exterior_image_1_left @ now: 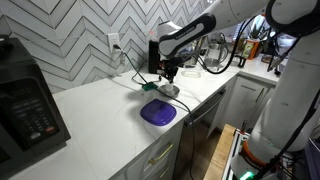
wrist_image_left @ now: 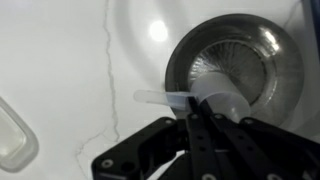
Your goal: Put the measuring cup on the silver plate
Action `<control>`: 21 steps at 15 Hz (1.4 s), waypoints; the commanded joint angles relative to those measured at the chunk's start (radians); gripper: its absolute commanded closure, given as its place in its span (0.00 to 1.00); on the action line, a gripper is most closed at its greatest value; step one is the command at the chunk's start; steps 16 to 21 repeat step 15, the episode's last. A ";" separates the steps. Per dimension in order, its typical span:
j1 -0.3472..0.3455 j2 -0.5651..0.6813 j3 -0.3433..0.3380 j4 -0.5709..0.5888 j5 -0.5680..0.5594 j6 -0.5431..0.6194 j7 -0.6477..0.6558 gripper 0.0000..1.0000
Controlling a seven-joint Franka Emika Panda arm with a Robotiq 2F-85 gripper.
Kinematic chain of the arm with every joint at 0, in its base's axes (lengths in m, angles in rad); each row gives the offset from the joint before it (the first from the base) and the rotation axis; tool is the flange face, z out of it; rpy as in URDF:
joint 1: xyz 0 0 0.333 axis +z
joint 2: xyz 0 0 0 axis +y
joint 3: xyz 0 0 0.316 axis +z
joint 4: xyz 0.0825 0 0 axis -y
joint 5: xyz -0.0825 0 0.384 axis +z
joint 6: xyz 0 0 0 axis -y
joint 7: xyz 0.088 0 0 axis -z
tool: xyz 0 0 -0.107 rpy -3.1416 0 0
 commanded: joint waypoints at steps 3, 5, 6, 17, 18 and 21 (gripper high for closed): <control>0.018 0.040 0.008 0.043 -0.005 -0.081 0.026 0.71; 0.021 0.041 0.009 0.051 -0.002 -0.106 0.020 0.65; 0.020 0.033 0.008 0.054 0.003 -0.112 0.017 0.56; -0.034 -0.135 -0.040 0.077 0.196 -0.084 -0.206 0.15; -0.034 -0.135 -0.040 0.077 0.196 -0.084 -0.206 0.15; -0.034 -0.135 -0.040 0.077 0.196 -0.084 -0.206 0.15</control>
